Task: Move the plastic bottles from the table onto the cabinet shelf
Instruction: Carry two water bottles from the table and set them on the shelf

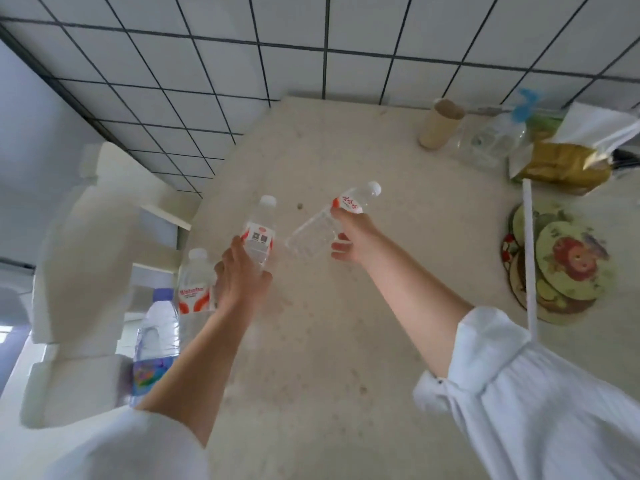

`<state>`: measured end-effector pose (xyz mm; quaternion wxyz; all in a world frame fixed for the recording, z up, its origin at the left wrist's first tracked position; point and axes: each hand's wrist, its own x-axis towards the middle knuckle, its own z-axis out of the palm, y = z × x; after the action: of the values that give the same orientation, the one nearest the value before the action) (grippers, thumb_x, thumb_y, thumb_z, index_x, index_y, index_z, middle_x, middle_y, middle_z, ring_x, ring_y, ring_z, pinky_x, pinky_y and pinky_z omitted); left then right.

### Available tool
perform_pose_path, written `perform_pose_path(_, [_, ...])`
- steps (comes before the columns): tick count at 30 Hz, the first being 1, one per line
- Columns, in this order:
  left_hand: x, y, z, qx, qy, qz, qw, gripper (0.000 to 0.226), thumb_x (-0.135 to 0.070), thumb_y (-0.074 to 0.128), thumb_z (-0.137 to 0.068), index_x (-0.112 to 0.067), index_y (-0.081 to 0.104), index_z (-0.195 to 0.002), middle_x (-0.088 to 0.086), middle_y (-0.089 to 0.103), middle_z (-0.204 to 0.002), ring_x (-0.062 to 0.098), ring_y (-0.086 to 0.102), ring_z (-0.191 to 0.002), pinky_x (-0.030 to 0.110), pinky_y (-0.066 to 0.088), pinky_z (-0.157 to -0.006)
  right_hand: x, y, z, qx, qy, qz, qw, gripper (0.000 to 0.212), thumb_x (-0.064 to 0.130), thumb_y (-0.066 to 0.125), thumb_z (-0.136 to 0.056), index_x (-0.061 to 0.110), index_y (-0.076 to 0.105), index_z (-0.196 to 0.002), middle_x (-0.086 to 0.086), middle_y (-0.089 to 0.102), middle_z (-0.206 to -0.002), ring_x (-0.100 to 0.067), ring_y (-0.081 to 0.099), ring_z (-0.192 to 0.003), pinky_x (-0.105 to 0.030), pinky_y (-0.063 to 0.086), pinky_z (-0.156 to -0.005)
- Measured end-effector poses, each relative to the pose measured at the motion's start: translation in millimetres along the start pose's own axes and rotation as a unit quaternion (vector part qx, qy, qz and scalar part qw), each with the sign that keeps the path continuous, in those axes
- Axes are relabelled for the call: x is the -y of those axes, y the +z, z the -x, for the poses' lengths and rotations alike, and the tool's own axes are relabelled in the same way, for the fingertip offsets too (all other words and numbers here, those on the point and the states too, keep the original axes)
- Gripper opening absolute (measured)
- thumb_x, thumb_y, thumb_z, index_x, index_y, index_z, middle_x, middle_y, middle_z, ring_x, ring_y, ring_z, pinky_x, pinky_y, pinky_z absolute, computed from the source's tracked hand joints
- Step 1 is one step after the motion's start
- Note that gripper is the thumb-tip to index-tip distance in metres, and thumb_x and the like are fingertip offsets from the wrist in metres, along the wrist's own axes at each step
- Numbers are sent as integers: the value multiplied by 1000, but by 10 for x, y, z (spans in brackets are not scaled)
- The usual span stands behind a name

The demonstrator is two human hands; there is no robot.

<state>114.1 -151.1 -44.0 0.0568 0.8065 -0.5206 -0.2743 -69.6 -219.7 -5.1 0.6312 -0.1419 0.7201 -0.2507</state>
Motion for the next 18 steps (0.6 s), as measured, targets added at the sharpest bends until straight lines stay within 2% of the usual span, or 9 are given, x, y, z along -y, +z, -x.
perform_pose_path(2, [0,55,-77,-4,-5,-13,1000,85,-23,64,-81,-13,15,-149,17,40,-143,40,43,-124,49,41,-96,49,101,-158,-14,26,16,999,70,47,67,-80,16,38,-135,-8,48,-114,-26,58,-80,-38,53,-61])
perform_pose_path(4, [8,86,-147,-13,-10,-17,1000,85,-25,65,-78,-15,18,-147,16,44,-139,39,46,-120,50,45,-93,91,181,-296,-36,49,46,997,76,50,69,-75,13,38,-134,-9,51,-116,-29,62,-91,-36,51,-57])
perform_pose_path(6, [9,111,-190,-18,-10,-24,1000,83,-27,66,-77,-15,20,-145,15,47,-135,38,48,-116,50,47,-91,131,199,-380,-61,67,64,994,72,46,66,-80,10,34,-134,-11,52,-121,-32,60,-99,-37,47,-59])
perform_pose_path(8, [0,137,-246,-23,-12,-35,999,82,-30,67,-78,-15,21,-144,15,48,-131,37,49,-115,49,47,-88,179,208,-476,-48,56,93,993,63,44,58,-88,9,35,-135,-11,51,-114,-32,58,-97,-39,45,-58])
perform_pose_path(10, [-9,143,-269,-33,-15,-38,999,79,-32,67,-78,-14,23,-142,15,49,-127,36,50,-112,48,48,-85,175,205,-551,-27,12,123,992,63,46,58,-85,10,46,-135,-8,54,-111,-27,56,-92,-41,52,-71])
perform_pose_path(12, [-15,149,-280,-41,-18,-37,998,76,-34,66,-79,-14,25,-140,15,51,-123,36,52,-108,48,49,-83,140,207,-578,-34,3,118,992,71,48,65,-77,9,48,-134,-9,58,-121,-26,56,-92,-43,53,-81])
perform_pose_path(14, [-26,149,-281,-45,-20,-38,998,75,-34,66,-79,-15,25,-139,14,51,-122,36,54,-106,47,50,-83,114,202,-577,-68,16,88,994,84,46,73,-62,7,45,-131,-10,59,-120,-28,63,-91,-40,54,-70])
perform_pose_path(16, [-29,142,-278,-42,-27,-38,998,76,-33,67,-78,-16,25,-139,14,52,-121,35,54,-106,47,49,-83,110,173,-579,-80,19,71,994,86,42,74,-51,10,47,-126,-9,65,-106,-29,67,-81,-35,53,-57])
perform_pose_path(18, [-34,120,-279,-40,-38,-28,998,76,-32,69,-76,-18,27,-138,12,53,-120,34,55,-105,46,50,-83,92,118,-574,-72,24,74,994,84,37,72,-46,12,48,-122,-10,67,-99,-29,68,-76,-39,55,-55])
